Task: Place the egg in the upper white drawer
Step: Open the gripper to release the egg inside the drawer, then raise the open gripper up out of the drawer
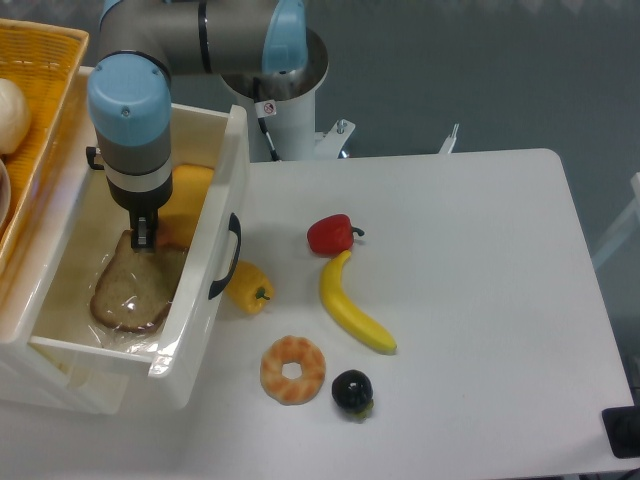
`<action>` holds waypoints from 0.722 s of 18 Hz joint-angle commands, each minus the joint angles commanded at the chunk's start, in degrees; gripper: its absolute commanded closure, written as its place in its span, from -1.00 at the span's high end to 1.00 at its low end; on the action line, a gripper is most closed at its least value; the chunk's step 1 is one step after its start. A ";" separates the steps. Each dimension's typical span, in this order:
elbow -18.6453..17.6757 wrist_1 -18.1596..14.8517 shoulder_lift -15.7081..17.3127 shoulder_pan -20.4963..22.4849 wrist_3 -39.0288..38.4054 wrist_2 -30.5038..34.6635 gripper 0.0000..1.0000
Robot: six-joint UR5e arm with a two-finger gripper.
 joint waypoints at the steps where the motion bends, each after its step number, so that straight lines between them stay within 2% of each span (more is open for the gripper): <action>1: -0.09 0.00 0.00 0.00 0.00 0.00 0.49; 5: 0.00 0.00 0.09 0.00 0.09 0.00 0.49; 8: 0.17 0.18 0.26 0.17 0.09 -0.09 0.70; 10: 0.70 0.35 0.44 0.53 0.00 -0.09 0.99; 13: 1.05 0.27 1.49 0.88 0.00 -0.18 0.99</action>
